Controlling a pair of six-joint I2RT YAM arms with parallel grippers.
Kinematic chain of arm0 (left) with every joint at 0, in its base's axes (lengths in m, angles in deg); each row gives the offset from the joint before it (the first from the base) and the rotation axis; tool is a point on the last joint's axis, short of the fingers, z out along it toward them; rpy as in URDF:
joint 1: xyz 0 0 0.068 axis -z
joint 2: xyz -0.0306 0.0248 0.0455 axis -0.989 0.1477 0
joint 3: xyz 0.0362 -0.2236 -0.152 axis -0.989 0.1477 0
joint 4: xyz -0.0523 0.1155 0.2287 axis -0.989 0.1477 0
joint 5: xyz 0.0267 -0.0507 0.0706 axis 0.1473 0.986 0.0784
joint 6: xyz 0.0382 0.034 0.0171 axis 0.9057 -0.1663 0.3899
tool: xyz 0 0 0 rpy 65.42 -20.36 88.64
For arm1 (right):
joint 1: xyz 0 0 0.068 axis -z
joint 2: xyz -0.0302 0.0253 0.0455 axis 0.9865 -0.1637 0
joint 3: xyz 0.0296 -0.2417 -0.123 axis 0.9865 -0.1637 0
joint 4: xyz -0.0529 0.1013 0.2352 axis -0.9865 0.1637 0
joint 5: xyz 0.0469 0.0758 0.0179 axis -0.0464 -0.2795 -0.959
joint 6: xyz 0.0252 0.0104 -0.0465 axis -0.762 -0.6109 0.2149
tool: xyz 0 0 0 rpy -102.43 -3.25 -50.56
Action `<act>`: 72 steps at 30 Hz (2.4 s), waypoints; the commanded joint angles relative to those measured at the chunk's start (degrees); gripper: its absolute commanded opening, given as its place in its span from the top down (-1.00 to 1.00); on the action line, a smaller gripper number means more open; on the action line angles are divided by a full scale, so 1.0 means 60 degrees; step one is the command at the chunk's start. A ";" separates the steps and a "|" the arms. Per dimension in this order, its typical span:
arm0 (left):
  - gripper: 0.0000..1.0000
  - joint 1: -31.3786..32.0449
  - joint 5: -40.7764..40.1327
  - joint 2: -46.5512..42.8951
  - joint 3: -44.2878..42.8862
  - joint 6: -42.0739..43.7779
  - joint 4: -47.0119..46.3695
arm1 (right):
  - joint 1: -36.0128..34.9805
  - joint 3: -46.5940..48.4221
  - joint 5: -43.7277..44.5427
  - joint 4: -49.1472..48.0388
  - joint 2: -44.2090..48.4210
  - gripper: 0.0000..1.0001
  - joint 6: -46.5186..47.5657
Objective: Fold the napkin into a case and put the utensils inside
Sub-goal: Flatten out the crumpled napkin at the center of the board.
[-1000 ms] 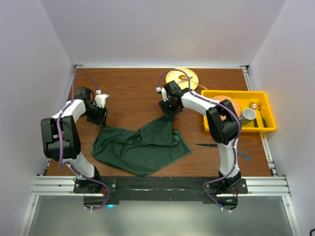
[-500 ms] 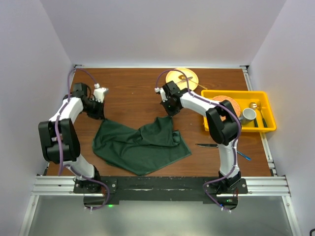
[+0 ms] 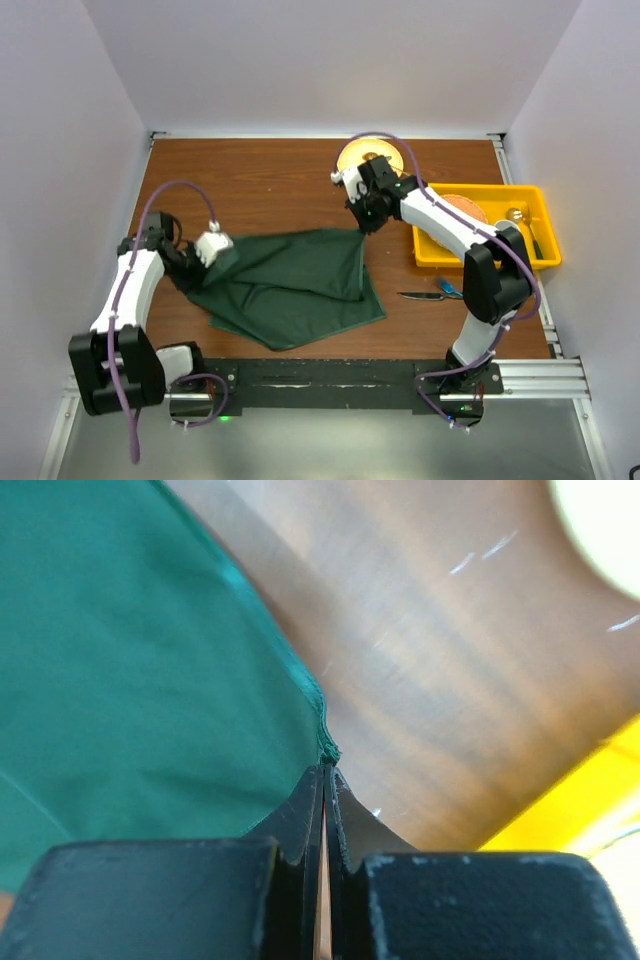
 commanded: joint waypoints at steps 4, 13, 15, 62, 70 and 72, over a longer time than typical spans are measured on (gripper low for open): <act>0.05 -0.0519 -0.0923 0.0863 0.0118 -0.0460 -0.0310 | -0.0210 -0.1240 -0.0865 0.0640 -0.0237 1.00 0.0127; -0.19 -0.0258 0.0794 0.0997 -0.1042 -0.2678 -0.1894 | -0.0430 -0.0654 -0.1217 0.0771 -0.0545 1.00 -0.0314; -0.19 0.0736 -0.0283 0.1084 -0.0808 -0.3319 -0.2158 | -0.0430 -0.0654 -0.1218 0.0771 -0.0545 1.00 -0.0386; 0.14 -0.0402 -0.1478 0.5243 -0.3809 -0.4084 -0.1984 | -0.0123 -0.0508 -0.0851 0.0624 -0.0354 1.00 -0.0738; 0.03 -0.0373 -0.1448 0.6488 -0.3576 -0.4993 -0.2583 | -0.0108 -0.0420 -0.0881 0.0639 -0.0370 1.00 -0.0738; 0.01 -0.0402 -0.1435 0.6650 -0.3415 -0.5008 -0.2716 | -0.0123 -0.0376 -0.0910 0.0624 -0.0413 1.00 -0.0724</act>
